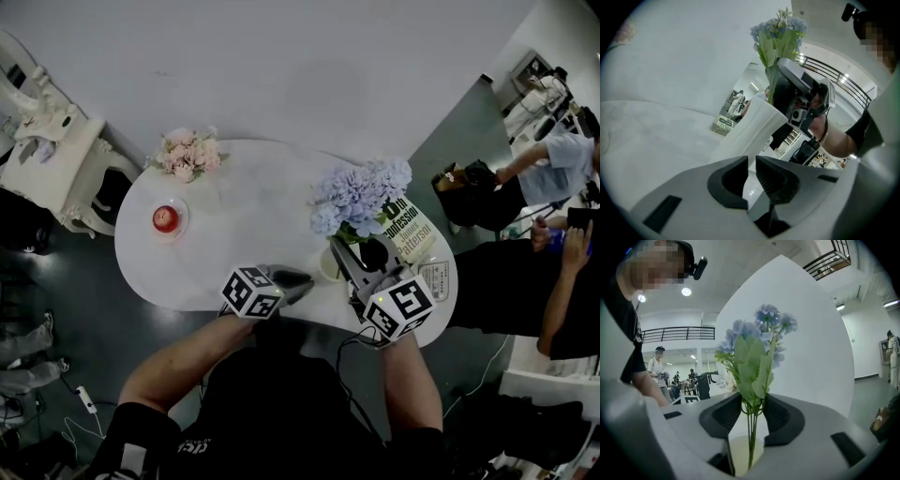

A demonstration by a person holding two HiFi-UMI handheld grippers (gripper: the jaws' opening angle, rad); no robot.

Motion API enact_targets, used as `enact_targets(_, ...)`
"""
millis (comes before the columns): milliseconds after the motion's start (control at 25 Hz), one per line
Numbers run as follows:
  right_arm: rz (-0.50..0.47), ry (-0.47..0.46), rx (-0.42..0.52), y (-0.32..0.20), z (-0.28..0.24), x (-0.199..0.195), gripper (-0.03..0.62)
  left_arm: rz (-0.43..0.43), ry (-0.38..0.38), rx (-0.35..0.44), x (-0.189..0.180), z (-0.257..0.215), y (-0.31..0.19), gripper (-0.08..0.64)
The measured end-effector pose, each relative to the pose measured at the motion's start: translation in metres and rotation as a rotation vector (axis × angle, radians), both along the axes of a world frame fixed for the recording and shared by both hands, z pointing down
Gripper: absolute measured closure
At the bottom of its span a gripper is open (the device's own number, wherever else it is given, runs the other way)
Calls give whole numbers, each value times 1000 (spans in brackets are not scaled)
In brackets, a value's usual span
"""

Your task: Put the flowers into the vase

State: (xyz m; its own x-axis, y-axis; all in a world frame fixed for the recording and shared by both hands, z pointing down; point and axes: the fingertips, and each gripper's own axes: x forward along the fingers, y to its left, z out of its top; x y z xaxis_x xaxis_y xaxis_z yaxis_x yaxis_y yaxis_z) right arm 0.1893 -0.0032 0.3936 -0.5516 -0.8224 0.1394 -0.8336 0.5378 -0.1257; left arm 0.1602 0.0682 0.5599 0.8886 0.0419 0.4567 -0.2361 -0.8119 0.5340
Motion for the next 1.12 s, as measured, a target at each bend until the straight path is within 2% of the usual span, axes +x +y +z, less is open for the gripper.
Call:
enact_targets(200, -7, 15, -5, -1, 4, -1, 459, -1, 1, -5, 0, 0, -1, 503)
enact_targets(760, -11, -20, -3, -1, 13, 2, 459, -3, 1, -16, 0, 3, -4, 503)
enact_targets(1120, -30, 9, -4, 1, 21, 2, 457, -5, 1, -19, 3, 3, -5, 503)
